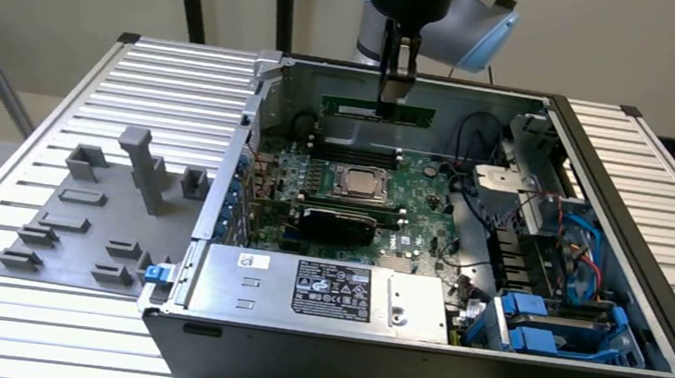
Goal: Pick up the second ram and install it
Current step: 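Pick up the second ram and move it above second insertion slot, then insert the second ram into the second slot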
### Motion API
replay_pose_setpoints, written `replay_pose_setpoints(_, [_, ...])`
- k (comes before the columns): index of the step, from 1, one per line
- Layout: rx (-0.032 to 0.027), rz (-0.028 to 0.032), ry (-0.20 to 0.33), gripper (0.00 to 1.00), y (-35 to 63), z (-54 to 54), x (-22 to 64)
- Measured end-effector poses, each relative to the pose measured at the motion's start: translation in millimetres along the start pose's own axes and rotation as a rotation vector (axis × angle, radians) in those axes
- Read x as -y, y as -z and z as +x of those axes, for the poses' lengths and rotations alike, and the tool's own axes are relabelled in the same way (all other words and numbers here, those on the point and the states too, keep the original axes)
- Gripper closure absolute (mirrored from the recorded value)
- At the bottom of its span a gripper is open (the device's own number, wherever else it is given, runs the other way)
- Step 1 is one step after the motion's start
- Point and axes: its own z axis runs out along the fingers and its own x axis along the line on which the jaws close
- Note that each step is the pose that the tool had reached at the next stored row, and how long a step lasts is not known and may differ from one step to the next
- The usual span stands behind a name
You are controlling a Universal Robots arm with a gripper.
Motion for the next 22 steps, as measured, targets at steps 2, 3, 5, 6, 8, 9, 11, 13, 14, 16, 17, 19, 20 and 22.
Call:
replay_pose_setpoints(2, [-0.0002, -0.0019, 0.0, 0.87, -3.1, -6.1, -0.2])
replay_pose_setpoints(3, [-0.0002, -0.0043, -0.001, 0.87, -4.4, -7.9, -0.2])
replay_pose_setpoints(5, [-0.0002, -0.0084, -0.003, 0.87, -7.4, -9.4, -0.3])
replay_pose_setpoints(6, [-0.0002, -0.0096, -0.006, 0.87, -9.1, -9.5, -0.4])
replay_pose_setpoints(8, [-0.0006, -0.0109, -0.012, 0.87, -11.7, -9.5, -0.5])
replay_pose_setpoints(9, [-0.0006, -0.0109, -0.013, 0.87, -12.3, -9.5, -0.5])
replay_pose_setpoints(11, [-0.0007, -0.0112, -0.013, 0.87, -12.2, -9.5, -0.5])
replay_pose_setpoints(13, [-0.0006, -0.0111, -0.013, 0.87, -12.3, -9.5, -0.5])
replay_pose_setpoints(14, [-0.0005, -0.0111, -0.014, 0.87, -12.3, -9.5, -0.5])
replay_pose_setpoints(16, [-0.0005, -0.011, -0.013, 0.87, -12.3, -9.5, -0.5])
replay_pose_setpoints(17, [-0.0006, -0.0111, -0.014, 0.87, -12.3, -9.5, -0.5])
replay_pose_setpoints(19, [-0.0006, -0.0111, -0.014, 0.87, -12.3, -9.5, -0.5])
replay_pose_setpoints(20, [-0.0005, -0.0111, -0.014, 0.87, -12.3, -9.5, -0.5])
replay_pose_setpoints(22, [-0.0005, -0.0111, -0.014, 0.87, -12.3, -9.5, -0.5])
